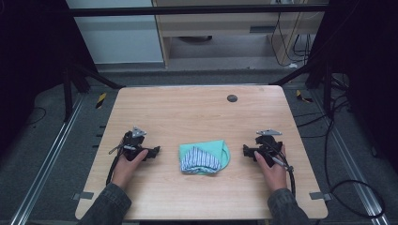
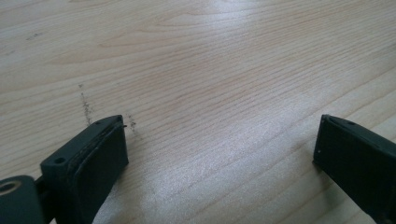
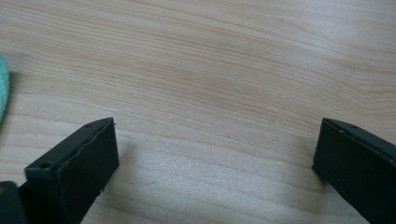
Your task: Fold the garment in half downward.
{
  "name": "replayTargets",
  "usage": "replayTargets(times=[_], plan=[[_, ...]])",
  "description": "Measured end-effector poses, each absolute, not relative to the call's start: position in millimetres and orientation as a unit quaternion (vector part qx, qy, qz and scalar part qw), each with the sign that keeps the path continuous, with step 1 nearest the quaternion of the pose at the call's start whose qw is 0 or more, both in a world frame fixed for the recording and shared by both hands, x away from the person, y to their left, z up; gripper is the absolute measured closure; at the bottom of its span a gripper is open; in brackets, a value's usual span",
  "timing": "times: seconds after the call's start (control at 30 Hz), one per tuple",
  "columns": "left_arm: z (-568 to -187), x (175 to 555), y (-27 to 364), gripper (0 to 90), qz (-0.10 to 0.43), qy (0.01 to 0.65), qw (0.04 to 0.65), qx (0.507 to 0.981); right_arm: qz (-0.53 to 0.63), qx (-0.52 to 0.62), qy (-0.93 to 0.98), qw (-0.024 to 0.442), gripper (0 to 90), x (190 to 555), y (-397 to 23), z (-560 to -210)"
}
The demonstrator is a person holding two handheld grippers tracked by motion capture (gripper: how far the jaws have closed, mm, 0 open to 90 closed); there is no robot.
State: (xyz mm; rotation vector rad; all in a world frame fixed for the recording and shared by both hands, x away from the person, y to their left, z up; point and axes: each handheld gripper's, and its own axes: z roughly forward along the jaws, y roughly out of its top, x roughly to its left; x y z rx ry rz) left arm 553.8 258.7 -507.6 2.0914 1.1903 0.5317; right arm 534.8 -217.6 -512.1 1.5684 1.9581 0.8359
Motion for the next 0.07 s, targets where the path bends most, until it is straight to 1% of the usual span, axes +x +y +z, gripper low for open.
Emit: replayTargets(times=[0.07], plan=[[-507.7,554.0,258.7,1.4,0.204,0.457,0.331,0.8,0.304,0.58,0.714,0.248,0.1,533.8,-216.7,-512.2]])
